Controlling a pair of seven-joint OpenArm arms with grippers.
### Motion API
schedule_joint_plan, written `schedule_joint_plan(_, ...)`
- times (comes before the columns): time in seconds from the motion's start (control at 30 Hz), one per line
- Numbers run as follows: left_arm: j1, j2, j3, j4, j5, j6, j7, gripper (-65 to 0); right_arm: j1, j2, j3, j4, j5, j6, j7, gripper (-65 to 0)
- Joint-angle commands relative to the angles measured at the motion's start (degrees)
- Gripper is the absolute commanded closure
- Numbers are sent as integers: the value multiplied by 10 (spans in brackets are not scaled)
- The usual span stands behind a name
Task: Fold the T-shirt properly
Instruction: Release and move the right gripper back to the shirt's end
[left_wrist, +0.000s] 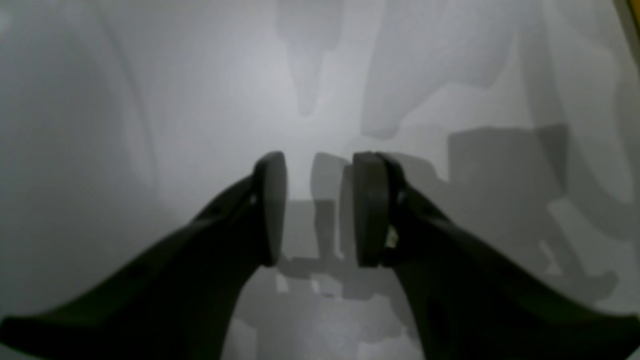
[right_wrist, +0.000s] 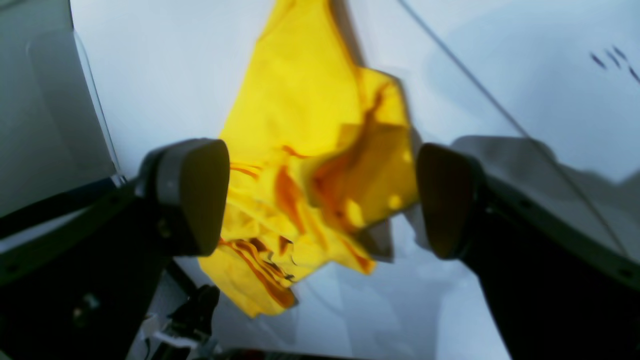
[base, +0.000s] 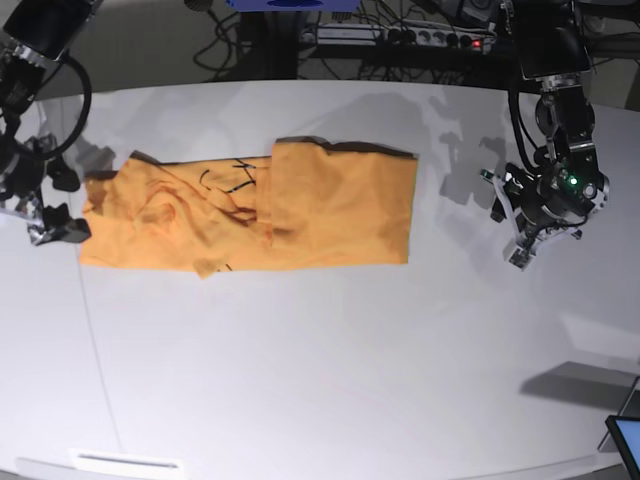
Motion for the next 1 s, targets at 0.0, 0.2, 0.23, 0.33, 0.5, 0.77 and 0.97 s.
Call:
schedule_joint_plan(0.0,-7,-10,-4,9,-2,1,-5,-225,7,10,0,3,13,1,0,-543)
schedule_joint_plan(0.2,-7,-13,-4,9,-2,1,-5,-225,7,20,-2,-3,12,3,1,-544)
schedule_joint_plan(0.23,-7,-13,-4,9,-2,1,-5,-225,7,22,-2,-4,12,3,1,-544)
schedule_joint_plan(0.33,-9,-13,-4,9,-2,1,-5,-225,11,23,-2,-16,12,3,1,-573)
schedule_joint_plan(0.5,-10,-13,-4,9,-2,1,-5,-225,20,23,-1,-55,13,12,1,-582)
schedule_joint_plan(0.77,-7,-13,-4,9,-2,1,-5,-225,27,23,-8,-59,14,85,0,-582)
schedule_joint_plan(0.97,-7,-13,-4,9,-2,1,-5,-225,28,23,-59,-55,14,85,0,-582)
